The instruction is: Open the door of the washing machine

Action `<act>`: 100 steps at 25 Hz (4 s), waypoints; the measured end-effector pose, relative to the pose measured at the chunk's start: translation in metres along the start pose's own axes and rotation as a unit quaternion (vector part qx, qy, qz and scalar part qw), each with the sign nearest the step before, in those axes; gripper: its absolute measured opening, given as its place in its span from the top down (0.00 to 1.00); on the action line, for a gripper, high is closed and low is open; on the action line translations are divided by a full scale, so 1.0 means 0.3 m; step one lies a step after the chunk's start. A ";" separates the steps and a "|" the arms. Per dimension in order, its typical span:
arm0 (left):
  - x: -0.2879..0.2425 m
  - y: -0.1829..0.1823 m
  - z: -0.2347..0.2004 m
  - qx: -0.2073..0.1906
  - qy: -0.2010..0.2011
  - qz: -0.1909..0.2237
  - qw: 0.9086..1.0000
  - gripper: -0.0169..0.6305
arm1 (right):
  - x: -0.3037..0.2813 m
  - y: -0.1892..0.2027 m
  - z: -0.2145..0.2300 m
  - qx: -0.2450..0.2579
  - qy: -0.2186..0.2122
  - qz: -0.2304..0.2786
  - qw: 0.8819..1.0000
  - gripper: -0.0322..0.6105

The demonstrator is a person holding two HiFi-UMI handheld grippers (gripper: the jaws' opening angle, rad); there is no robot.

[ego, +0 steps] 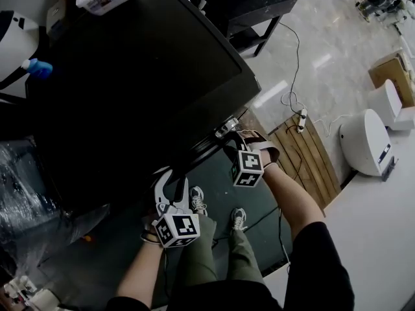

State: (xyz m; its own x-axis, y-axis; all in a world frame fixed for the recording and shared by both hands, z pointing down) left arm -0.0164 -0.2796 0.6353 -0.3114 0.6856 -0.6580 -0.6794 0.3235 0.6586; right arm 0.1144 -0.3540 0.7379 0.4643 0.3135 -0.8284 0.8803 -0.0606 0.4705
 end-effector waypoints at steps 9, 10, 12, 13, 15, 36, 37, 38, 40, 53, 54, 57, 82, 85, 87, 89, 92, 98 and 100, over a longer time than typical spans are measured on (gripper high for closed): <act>0.021 -0.007 0.029 0.037 0.003 -0.002 0.999 0.75 | 0.026 0.022 -0.045 -0.009 -0.002 -0.018 1.000 0.71; 0.037 -0.005 0.060 0.035 0.017 -0.003 0.999 0.74 | 0.046 0.041 -0.098 -0.007 -0.021 -0.015 1.000 0.72; 0.090 0.009 0.138 0.018 0.037 -0.001 0.999 0.72 | 0.104 0.077 -0.248 -0.012 -0.061 -0.004 0.998 0.75; 0.118 0.016 0.172 0.006 0.039 0.005 0.999 0.70 | 0.131 0.086 -0.314 -0.022 -0.069 0.002 0.997 0.76; 0.151 0.029 0.215 -0.010 0.033 0.015 0.999 0.68 | 0.165 0.094 -0.390 -0.047 -0.057 0.010 0.997 0.76; 0.338 0.137 0.363 0.145 -0.109 -0.082 0.980 0.59 | 0.607 0.095 -0.631 -0.200 0.016 0.105 0.974 0.64; 0.355 0.140 0.367 0.161 -0.117 -0.082 0.977 0.59 | 0.622 0.092 -0.637 -0.204 0.018 0.111 0.973 0.64; 0.372 0.141 0.372 0.174 -0.125 -0.082 0.973 0.59 | 0.637 0.090 -0.643 -0.209 0.020 0.116 0.971 0.64; 0.402 0.135 0.384 0.190 -0.137 -0.080 0.969 0.59 | 0.665 0.092 -0.654 -0.223 0.023 0.123 0.967 0.65; 0.589 0.254 0.523 0.377 -0.096 -0.077 0.918 0.59 | 0.750 -0.049 -0.780 -0.250 -0.006 0.149 0.957 0.67; 0.599 0.270 0.533 0.393 -0.088 -0.075 0.912 0.59 | 0.754 -0.078 -0.785 -0.247 -0.003 0.152 0.957 0.67; 0.635 0.323 0.555 0.428 -0.065 -0.076 0.898 0.59 | 0.774 -0.171 -0.793 -0.255 0.016 0.160 0.953 0.67; 1.133 1.015 0.356 0.430 -0.067 -0.095 0.896 0.58 | 0.771 -0.876 -1.271 -0.307 0.054 0.199 0.929 0.67; 1.162 1.092 0.270 0.416 -0.082 -0.091 0.901 0.58 | 0.767 -0.928 -1.297 -0.314 0.062 0.204 0.925 0.67; 1.175 1.141 0.216 0.403 -0.090 -0.090 0.906 0.58 | 0.763 -0.966 -1.314 -0.315 0.066 0.208 0.924 0.67; 1.182 1.180 0.167 0.395 -0.099 -0.089 0.909 0.58 | 0.761 -0.999 -1.332 -0.316 0.069 0.212 0.922 0.67; 1.181 1.222 0.103 0.390 -0.112 -0.090 0.909 0.58 | 0.759 -1.035 -1.356 -0.318 0.072 0.215 0.921 0.67; 1.185 1.265 0.019 0.390 -0.135 -0.092 0.906 0.59 | 0.768 -1.069 -1.397 -0.316 0.071 0.215 0.921 0.67; 1.201 1.256 -0.001 0.394 -0.151 -0.081 0.903 0.59 | 0.783 -1.073 -1.401 -0.315 0.073 0.218 0.921 0.67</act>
State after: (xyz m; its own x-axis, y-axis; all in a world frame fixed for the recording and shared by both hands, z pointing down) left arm -0.3848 0.0891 0.6464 0.0258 0.6951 -0.7185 0.0211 0.7182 0.6955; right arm -0.1009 0.1375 0.5197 0.7015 0.5161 -0.4914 0.3609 0.3373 0.8695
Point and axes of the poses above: the fingertips, and each gripper's own axes: x backward along the fingers, z to its right, y out of its underside, the point moved 1 cm from there along x, backward along the fingers, and after that the axes turned 5 degrees about z, right-handed, at the moved point
